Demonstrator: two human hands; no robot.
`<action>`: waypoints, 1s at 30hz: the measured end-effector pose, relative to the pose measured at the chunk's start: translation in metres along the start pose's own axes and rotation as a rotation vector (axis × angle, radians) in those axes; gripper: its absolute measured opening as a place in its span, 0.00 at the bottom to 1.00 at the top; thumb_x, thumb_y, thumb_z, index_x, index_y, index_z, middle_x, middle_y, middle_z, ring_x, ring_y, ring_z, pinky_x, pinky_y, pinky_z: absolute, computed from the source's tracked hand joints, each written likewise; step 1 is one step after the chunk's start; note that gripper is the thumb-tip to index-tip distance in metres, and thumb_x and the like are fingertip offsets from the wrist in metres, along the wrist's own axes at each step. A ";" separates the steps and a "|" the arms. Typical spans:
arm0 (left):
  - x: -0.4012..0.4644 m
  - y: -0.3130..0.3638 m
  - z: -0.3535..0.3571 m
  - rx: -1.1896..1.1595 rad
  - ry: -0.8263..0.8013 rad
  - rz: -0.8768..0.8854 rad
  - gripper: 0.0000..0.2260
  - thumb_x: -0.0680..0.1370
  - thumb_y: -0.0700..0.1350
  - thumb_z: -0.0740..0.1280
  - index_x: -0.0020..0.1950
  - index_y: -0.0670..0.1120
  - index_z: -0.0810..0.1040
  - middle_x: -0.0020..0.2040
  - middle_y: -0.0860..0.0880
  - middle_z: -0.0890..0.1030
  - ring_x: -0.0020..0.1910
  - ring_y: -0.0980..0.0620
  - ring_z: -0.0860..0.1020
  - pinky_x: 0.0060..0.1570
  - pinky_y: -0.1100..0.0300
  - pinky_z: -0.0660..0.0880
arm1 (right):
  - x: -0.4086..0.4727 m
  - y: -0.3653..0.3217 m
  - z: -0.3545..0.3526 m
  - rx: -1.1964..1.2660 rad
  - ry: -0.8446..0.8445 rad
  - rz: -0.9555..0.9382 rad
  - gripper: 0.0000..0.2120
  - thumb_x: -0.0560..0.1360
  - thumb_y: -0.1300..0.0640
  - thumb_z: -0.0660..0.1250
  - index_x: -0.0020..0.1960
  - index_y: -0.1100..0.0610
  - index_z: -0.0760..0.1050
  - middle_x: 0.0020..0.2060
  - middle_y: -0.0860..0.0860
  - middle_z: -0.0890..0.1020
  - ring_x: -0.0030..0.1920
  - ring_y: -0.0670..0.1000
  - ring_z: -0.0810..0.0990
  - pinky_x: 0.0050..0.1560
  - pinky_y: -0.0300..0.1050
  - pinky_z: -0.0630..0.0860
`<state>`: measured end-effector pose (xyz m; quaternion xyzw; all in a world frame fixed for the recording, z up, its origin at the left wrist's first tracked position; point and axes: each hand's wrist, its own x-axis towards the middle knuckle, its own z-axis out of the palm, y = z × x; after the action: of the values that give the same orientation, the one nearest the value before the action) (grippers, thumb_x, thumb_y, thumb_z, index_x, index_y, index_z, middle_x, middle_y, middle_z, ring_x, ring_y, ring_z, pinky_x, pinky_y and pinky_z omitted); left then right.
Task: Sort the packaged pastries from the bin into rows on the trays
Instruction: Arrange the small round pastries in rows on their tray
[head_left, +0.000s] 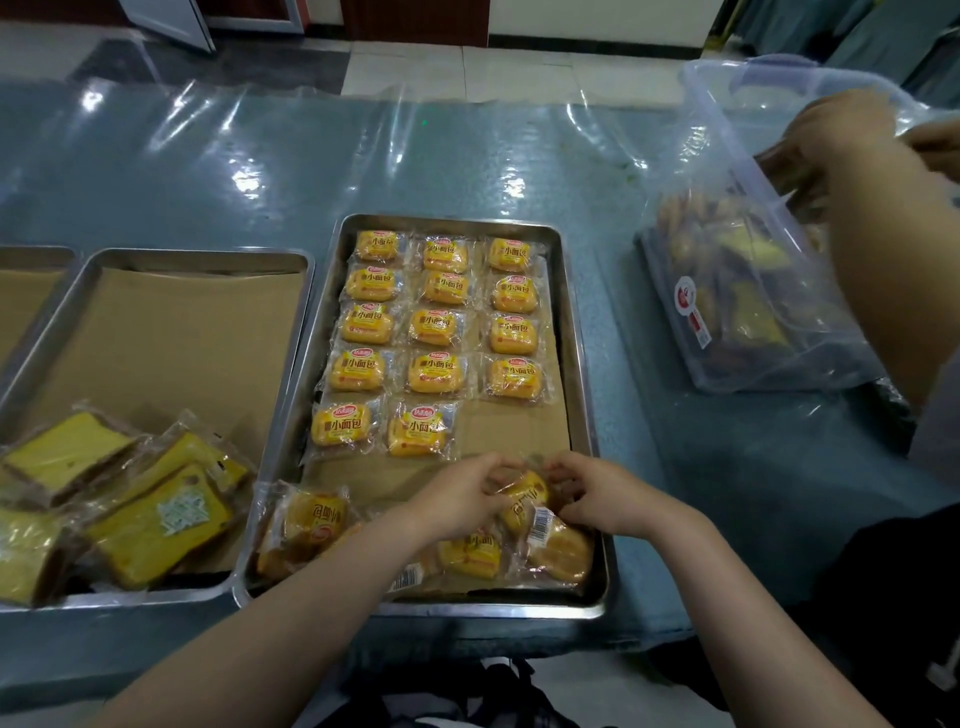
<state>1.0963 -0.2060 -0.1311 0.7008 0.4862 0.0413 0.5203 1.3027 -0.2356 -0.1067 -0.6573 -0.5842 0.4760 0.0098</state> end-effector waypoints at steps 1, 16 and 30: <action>0.001 -0.001 -0.002 -0.038 0.020 -0.012 0.22 0.78 0.42 0.68 0.70 0.56 0.71 0.62 0.57 0.77 0.56 0.59 0.77 0.53 0.60 0.79 | 0.000 -0.001 0.000 -0.016 -0.012 0.003 0.30 0.71 0.64 0.71 0.69 0.47 0.68 0.63 0.46 0.76 0.62 0.49 0.76 0.62 0.50 0.76; 0.009 0.000 -0.009 -0.023 0.211 -0.100 0.36 0.76 0.46 0.71 0.78 0.53 0.54 0.57 0.54 0.76 0.51 0.56 0.79 0.51 0.58 0.79 | 0.016 -0.021 0.029 -0.096 0.343 -0.117 0.13 0.78 0.54 0.64 0.63 0.49 0.73 0.50 0.47 0.80 0.49 0.47 0.79 0.50 0.47 0.79; 0.005 -0.011 -0.026 0.601 0.278 0.166 0.22 0.80 0.53 0.59 0.74 0.54 0.64 0.72 0.54 0.68 0.71 0.53 0.64 0.71 0.53 0.62 | 0.025 -0.033 0.058 -0.463 0.398 -0.165 0.20 0.77 0.54 0.64 0.68 0.51 0.65 0.57 0.51 0.78 0.53 0.53 0.78 0.47 0.48 0.78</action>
<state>1.0775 -0.1848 -0.1305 0.8478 0.4841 0.0336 0.2138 1.2371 -0.2368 -0.1350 -0.6727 -0.7151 0.1899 0.0127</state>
